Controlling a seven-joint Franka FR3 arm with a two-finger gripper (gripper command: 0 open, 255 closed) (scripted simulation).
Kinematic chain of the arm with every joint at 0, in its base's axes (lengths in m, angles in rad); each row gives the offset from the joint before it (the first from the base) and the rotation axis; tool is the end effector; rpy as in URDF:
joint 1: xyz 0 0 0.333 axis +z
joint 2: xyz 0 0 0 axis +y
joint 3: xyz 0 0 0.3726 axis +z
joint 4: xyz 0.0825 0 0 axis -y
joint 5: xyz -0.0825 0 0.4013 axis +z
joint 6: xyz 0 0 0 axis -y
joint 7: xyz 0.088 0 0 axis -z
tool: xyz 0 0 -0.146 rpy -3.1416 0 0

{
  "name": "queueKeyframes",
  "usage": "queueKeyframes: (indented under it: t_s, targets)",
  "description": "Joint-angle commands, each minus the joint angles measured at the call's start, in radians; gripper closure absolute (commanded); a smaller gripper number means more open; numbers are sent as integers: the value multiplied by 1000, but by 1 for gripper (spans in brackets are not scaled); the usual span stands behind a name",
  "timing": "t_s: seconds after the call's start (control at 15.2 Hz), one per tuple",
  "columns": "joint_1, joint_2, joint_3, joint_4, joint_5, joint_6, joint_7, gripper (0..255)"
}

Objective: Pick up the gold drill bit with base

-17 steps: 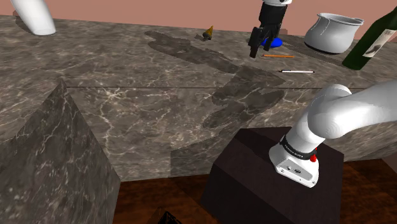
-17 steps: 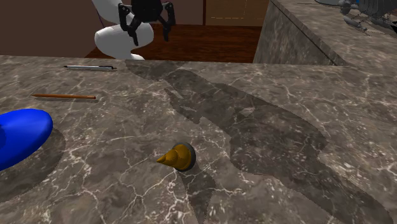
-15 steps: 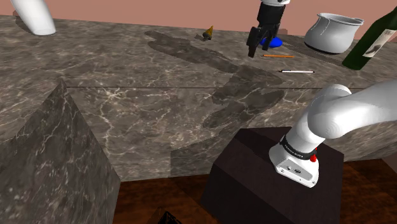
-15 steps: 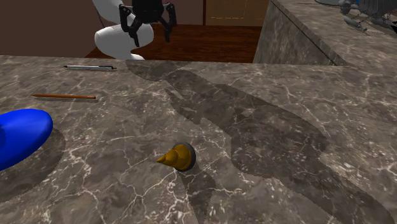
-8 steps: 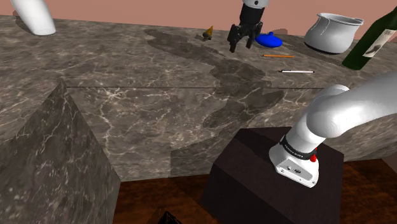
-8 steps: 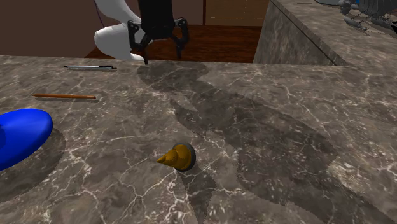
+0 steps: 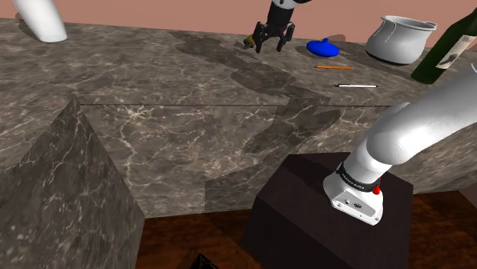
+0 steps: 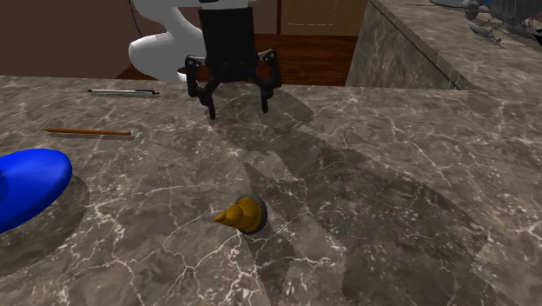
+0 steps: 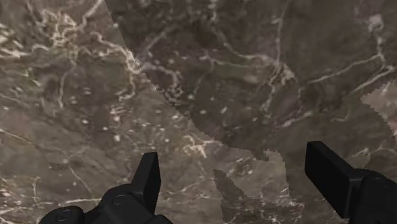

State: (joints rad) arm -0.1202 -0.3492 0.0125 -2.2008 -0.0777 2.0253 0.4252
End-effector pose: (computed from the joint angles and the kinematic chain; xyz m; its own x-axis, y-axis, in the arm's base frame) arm 0.4670 -0.0571 0.5511 0.8594 -0.4752 0.1886 -0.4841 -0.8750 0.0011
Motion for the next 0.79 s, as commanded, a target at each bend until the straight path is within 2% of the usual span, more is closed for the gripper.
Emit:
queueKeyframes:
  t_s: [0.0, 0.73]
  targets:
    - [-15, 62, -6, 48, -7, 44, 29, 0]
    - [-73, 370, -39, 351, -40, 207, 200, 0]
